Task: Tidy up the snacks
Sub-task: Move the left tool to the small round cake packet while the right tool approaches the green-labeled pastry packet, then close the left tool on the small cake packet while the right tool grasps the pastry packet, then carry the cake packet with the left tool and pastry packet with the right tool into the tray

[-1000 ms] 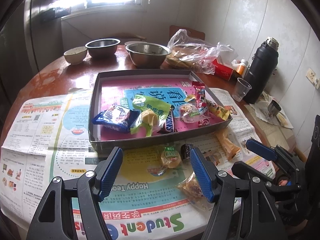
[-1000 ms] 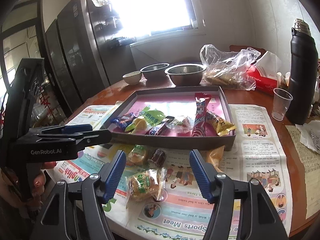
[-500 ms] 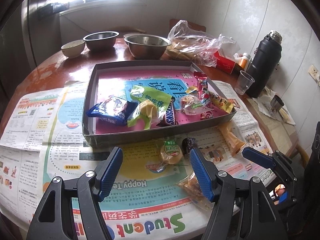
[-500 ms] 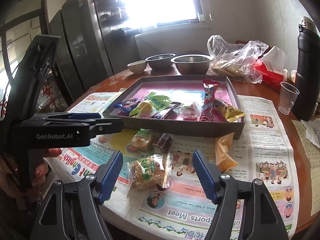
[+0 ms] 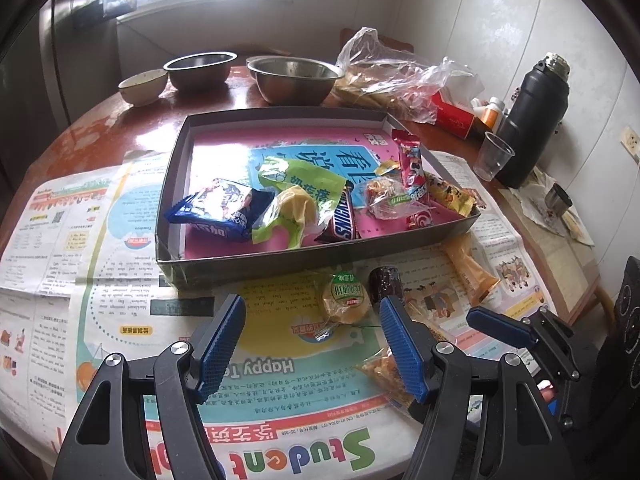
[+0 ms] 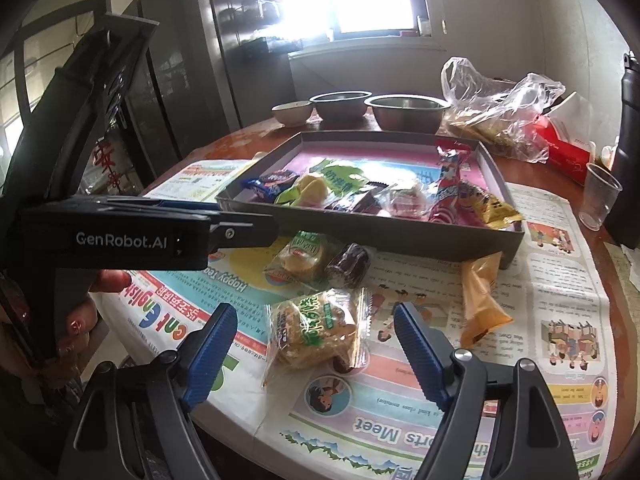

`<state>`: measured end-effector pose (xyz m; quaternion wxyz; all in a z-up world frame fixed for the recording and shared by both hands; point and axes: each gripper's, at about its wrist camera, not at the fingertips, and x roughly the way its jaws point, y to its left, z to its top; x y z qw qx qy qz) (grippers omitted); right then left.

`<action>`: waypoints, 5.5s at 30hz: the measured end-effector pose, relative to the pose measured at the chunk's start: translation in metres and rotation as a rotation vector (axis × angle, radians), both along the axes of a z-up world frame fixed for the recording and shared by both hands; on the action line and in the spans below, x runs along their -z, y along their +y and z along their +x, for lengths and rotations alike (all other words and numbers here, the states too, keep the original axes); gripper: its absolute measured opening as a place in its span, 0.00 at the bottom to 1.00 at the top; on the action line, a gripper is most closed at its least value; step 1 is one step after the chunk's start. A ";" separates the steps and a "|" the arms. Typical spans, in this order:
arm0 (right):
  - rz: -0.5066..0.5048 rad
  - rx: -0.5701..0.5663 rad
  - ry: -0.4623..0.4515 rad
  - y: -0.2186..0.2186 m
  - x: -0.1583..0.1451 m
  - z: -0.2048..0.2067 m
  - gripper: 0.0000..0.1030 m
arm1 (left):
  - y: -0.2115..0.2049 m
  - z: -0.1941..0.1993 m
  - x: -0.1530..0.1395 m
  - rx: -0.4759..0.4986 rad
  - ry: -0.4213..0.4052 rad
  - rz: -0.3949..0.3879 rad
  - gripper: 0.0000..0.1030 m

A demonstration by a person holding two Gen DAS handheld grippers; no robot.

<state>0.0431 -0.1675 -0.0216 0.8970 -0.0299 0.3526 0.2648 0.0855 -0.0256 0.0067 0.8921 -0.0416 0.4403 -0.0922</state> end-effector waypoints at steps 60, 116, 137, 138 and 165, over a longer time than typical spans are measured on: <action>-0.127 0.012 -0.061 0.006 0.034 0.018 0.59 | -0.023 0.037 0.044 0.032 0.076 -0.036 0.62; 0.039 0.156 -0.150 -0.023 -0.029 0.053 0.55 | 0.038 0.045 -0.003 -0.075 -0.069 -0.160 0.24; 0.065 0.222 -0.162 -0.033 -0.040 0.093 0.55 | 0.037 0.071 0.009 -0.074 -0.054 -0.155 0.24; 0.064 0.228 -0.159 -0.035 -0.040 0.094 0.55 | 0.037 0.073 0.010 -0.075 -0.051 -0.156 0.24; 0.006 0.232 -0.081 -0.005 -0.013 0.133 0.57 | 0.034 0.085 0.024 -0.049 -0.028 -0.179 0.24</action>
